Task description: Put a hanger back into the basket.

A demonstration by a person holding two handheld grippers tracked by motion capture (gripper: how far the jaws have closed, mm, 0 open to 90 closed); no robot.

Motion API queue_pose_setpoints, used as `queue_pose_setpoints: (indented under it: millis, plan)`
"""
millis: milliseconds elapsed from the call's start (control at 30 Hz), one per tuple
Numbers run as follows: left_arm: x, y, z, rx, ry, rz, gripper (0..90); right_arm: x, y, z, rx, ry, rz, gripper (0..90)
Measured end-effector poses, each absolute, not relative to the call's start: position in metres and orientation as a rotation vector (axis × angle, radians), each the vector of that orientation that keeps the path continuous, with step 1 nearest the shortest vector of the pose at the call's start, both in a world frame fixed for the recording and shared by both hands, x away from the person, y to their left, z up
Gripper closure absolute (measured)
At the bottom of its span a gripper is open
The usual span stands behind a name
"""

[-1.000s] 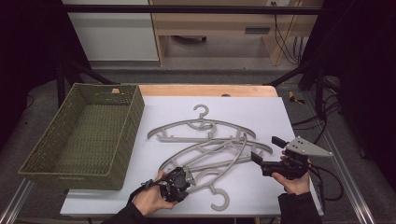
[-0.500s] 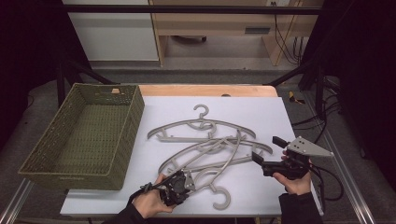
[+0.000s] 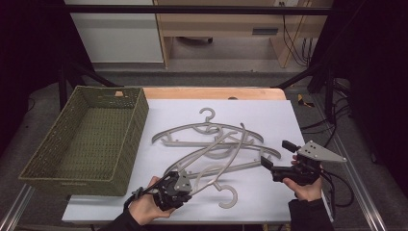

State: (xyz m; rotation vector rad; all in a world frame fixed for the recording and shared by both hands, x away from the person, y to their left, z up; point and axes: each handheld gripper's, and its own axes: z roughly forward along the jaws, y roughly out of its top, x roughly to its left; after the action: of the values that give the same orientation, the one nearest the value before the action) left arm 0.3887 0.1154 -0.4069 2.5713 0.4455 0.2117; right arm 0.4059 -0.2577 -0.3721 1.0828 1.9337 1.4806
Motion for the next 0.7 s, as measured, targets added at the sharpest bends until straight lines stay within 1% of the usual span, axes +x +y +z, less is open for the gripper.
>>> queue_pose_setpoints:
  millis: [300,533,700]
  plan:
    - [0.387,0.129,-0.385,2.49,0.46,0.223,82.4,0.406,-0.258,-0.372,1.085,1.928,1.485,3.9]
    - [0.391,0.14,-0.368,2.466,0.465,0.241,82.4,0.406,-0.258,-0.372,1.076,1.93,1.483,3.9]
    - [0.396,0.145,-0.349,2.452,0.463,0.267,82.4,0.406,-0.258,-0.372,1.075,1.93,1.484,3.9]
